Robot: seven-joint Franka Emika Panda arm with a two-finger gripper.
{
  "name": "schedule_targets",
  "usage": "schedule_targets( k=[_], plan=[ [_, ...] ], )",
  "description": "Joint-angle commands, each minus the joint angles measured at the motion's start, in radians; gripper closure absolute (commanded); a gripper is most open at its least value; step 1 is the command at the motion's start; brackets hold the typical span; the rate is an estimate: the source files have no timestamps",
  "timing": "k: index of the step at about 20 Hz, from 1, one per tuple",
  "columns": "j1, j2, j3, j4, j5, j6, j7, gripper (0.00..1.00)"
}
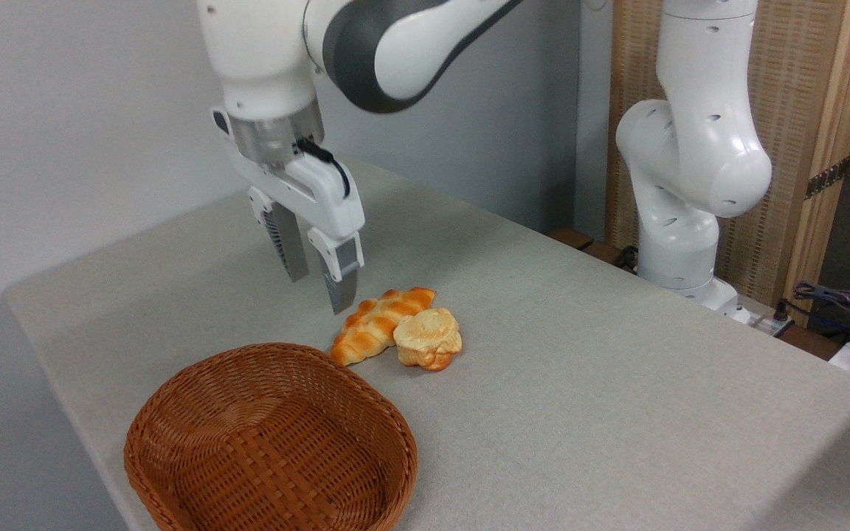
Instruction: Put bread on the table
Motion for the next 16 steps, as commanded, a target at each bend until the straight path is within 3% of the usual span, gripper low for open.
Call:
schedule_targets(
  k=[1, 16],
  plan=[
    [-0.008, -0.045, -0.021, 0.012, 0.105, 0.021, -0.002, 0.0],
    [0.001, -0.073, 0.044, 0.017, 0.104, 0.023, -0.016, 0.0]
  ],
)
